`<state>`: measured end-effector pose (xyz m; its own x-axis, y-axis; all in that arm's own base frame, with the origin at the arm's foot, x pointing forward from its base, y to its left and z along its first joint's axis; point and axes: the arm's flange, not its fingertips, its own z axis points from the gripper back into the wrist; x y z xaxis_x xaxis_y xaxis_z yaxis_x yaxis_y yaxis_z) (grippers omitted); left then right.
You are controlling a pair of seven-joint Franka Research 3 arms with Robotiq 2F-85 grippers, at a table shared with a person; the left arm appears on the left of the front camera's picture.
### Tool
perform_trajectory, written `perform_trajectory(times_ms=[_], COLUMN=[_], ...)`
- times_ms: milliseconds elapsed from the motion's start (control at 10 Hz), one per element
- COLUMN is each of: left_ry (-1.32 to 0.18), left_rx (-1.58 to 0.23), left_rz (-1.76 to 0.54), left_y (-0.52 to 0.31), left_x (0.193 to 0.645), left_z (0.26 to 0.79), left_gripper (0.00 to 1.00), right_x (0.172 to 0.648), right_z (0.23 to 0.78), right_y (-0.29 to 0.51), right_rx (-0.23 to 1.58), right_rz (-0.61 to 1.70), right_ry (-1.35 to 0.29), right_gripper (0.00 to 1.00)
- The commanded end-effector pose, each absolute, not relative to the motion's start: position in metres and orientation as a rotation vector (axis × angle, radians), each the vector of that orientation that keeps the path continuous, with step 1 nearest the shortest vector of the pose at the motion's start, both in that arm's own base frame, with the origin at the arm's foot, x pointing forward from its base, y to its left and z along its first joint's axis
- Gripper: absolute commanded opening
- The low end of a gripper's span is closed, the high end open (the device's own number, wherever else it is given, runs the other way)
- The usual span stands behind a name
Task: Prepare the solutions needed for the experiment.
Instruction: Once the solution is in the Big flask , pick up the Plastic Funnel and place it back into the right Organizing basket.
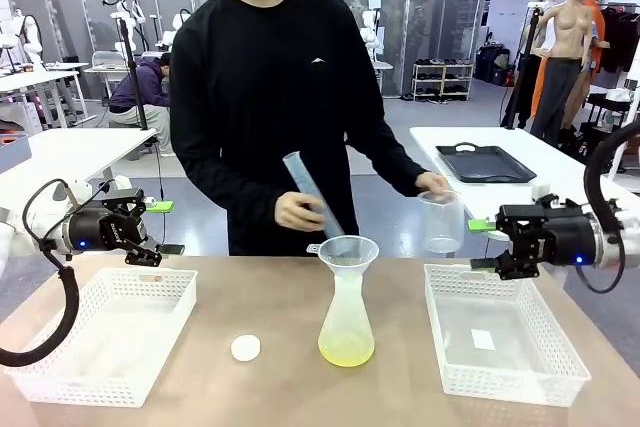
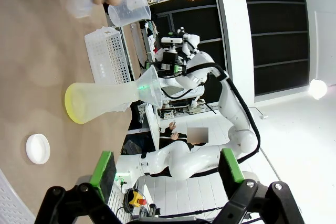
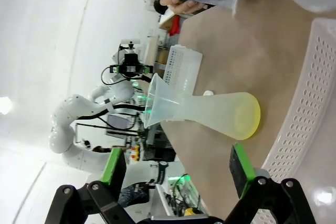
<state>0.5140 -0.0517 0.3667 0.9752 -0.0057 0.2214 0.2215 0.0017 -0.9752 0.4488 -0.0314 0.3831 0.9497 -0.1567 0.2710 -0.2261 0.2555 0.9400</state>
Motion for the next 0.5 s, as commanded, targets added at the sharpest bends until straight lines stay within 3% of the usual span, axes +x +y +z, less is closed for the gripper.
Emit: perform_trajectory(times_ms=[0,400], left_ry=[-0.17,-0.17], left_rx=[-1.559,-1.559], left_rz=[-0.177,-0.177], left_y=[-0.053,-0.053], left_x=[0.514,0.514], left_z=[0.369,0.369], left_gripper=[1.0,1.0], right_x=[0.431,0.424], right_z=[0.432,0.506], right_y=[-0.011,0.039], right_rx=[1.156,0.799], right_rz=[0.075,0.117], right_ry=[-0.36,-0.4], right_gripper=[1.0,1.0])
